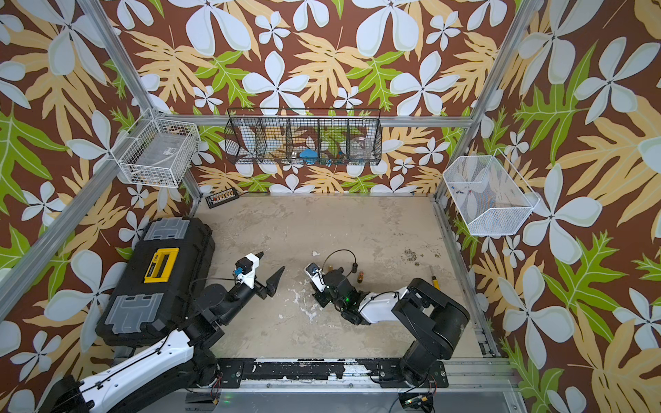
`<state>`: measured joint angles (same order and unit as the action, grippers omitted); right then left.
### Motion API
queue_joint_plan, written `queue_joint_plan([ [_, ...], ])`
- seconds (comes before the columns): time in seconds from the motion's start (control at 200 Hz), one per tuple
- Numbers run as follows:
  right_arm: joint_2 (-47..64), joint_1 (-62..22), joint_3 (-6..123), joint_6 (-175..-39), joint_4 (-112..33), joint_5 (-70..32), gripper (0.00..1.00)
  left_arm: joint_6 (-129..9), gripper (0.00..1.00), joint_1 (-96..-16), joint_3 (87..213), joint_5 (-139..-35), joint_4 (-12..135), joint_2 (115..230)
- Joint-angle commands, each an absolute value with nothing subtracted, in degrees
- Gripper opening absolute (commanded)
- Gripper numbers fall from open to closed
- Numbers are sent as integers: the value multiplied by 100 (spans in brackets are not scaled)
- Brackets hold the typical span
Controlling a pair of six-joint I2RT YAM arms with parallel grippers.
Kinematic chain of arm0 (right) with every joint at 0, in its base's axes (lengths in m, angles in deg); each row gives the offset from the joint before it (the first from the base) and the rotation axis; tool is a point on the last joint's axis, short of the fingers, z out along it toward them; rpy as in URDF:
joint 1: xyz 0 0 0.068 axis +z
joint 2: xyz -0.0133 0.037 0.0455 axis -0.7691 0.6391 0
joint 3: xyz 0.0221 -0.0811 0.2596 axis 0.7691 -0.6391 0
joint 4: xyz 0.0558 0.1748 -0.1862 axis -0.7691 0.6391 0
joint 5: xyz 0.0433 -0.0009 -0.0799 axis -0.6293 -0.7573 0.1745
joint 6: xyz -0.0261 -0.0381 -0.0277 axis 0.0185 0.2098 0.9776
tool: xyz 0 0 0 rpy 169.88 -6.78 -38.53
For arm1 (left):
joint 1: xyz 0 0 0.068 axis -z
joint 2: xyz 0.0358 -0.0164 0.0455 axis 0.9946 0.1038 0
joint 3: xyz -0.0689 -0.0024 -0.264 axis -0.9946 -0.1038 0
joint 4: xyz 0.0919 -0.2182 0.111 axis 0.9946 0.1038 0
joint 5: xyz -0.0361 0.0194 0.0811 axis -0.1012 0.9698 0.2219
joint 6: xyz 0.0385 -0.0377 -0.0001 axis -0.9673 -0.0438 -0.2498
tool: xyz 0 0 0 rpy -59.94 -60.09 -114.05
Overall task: Open the lipstick cap
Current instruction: Place the lipstick at the center of the board.
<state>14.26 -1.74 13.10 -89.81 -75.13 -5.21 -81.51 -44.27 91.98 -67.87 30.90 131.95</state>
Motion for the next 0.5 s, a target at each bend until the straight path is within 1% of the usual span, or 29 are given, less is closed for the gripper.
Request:
queue_joint_plan([
  [0.0, 1460, -167, 1307, -9069, -7685, -499, 23, -8161, 85, -4432, 9186, -6792, 3021, 13184],
  [0.315, 1517, -167, 1268, -9139, -7702, -506, 24, -8156, 87, -4432, 9183, -6799, 3020, 13200],
  [0.495, 1510, -167, 1262, -9149, -7691, -509, 26, -8160, 88, -4432, 9180, -6812, 3021, 13202],
])
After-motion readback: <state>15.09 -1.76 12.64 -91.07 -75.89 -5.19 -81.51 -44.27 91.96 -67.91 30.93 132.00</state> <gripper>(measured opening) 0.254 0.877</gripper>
